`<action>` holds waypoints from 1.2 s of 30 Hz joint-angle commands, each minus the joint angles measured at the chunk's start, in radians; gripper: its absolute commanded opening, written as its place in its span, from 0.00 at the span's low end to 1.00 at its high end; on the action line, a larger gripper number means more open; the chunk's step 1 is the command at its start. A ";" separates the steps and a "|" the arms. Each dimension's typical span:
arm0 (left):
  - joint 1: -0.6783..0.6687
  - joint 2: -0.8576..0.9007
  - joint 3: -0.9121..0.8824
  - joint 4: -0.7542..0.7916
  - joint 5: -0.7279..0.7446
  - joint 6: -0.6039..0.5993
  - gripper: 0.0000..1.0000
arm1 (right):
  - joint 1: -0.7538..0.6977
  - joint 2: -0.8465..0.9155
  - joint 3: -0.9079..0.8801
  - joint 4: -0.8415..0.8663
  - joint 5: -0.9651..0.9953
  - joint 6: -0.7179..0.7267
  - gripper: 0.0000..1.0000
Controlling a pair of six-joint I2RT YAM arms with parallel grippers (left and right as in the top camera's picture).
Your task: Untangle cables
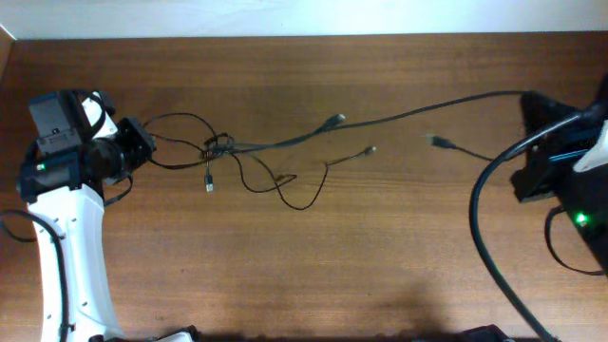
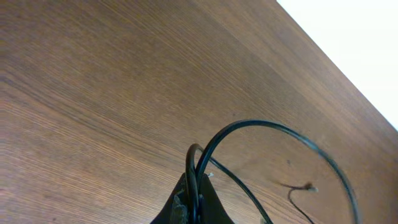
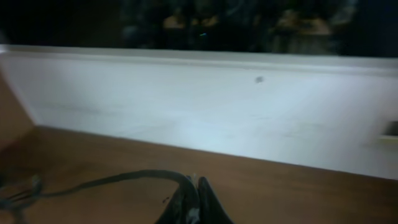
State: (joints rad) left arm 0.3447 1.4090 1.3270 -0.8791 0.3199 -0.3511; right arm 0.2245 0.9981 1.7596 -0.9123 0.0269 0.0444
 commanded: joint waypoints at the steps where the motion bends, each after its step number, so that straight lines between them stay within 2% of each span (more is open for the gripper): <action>1: 0.012 -0.017 -0.014 0.002 -0.135 0.005 0.01 | -0.003 -0.010 0.045 0.030 0.260 -0.016 0.04; 6: 0.012 -0.017 -0.014 -0.005 -0.172 0.006 0.01 | -0.003 -0.010 0.045 0.088 0.436 -0.084 0.04; 11: 0.013 -0.017 -0.014 -0.006 -0.187 0.005 0.02 | -0.003 -0.009 0.045 0.146 0.528 -0.127 0.04; 14: 0.014 -0.017 -0.014 -0.010 -0.196 0.008 0.02 | -0.003 -0.004 0.044 0.169 0.584 -0.216 0.04; 16: 0.014 -0.016 -0.015 -0.013 -0.243 0.008 0.02 | -0.003 0.012 0.044 0.232 0.762 -0.282 0.04; 21: 0.014 -0.016 -0.016 -0.024 -0.329 0.008 0.02 | -0.003 0.048 0.044 0.271 0.867 -0.327 0.04; 27: 0.014 -0.016 -0.016 -0.024 -0.373 0.004 0.04 | -0.004 0.110 0.044 0.346 1.015 -0.526 0.04; 30: 0.021 -0.016 -0.016 -0.026 -0.396 -0.004 0.06 | -0.058 0.127 0.044 0.379 1.044 -0.635 0.04; 33: 0.052 -0.016 -0.016 -0.035 -0.392 -0.034 0.06 | -0.149 0.127 0.044 0.383 1.043 -0.628 0.04; 36: 0.058 -0.016 -0.016 -0.034 -0.324 -0.033 0.01 | -0.159 0.126 0.044 0.365 1.003 -0.528 0.04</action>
State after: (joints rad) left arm 0.3897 1.4040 1.3235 -0.9165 -0.0303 -0.3656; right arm 0.0795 1.1343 1.7714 -0.5388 1.0283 -0.5484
